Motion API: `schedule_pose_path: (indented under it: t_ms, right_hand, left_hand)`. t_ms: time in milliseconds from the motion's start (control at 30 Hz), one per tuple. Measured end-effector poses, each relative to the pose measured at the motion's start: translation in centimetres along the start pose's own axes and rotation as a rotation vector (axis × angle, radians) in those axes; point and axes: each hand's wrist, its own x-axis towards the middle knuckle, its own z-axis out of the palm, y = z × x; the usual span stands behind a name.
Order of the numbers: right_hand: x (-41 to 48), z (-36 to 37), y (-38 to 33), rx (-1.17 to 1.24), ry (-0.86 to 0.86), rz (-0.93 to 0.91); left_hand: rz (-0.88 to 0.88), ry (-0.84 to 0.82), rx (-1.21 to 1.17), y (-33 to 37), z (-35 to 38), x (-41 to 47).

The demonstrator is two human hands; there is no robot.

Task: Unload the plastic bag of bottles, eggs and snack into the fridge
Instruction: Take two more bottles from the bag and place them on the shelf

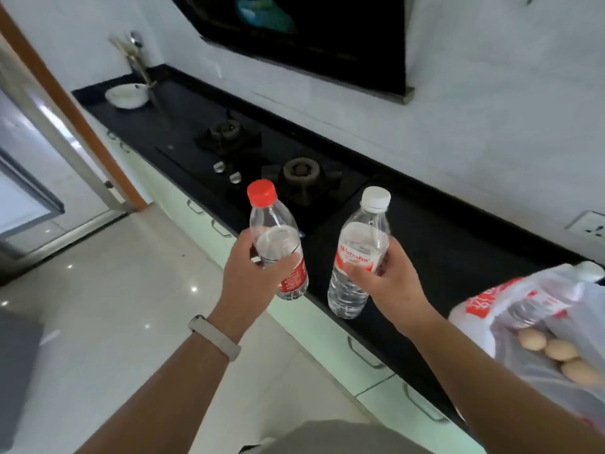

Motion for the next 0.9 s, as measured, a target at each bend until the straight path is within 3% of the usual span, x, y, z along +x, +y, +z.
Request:
schedule_pose_path:
  t_ms: [433,900]
  right_hand:
    - [4.7,22.4,-6.2,-0.024,-0.325,-0.121]
    - [8.4,39.2,-9.4,-0.026,-0.718,-0.184]
  left_hand:
    - [-0.143,0.348,-0.123,-7.3,-20.3,1.6]
    - [-0.247,0.663,-0.081,-10.4,-30.9,2.8]
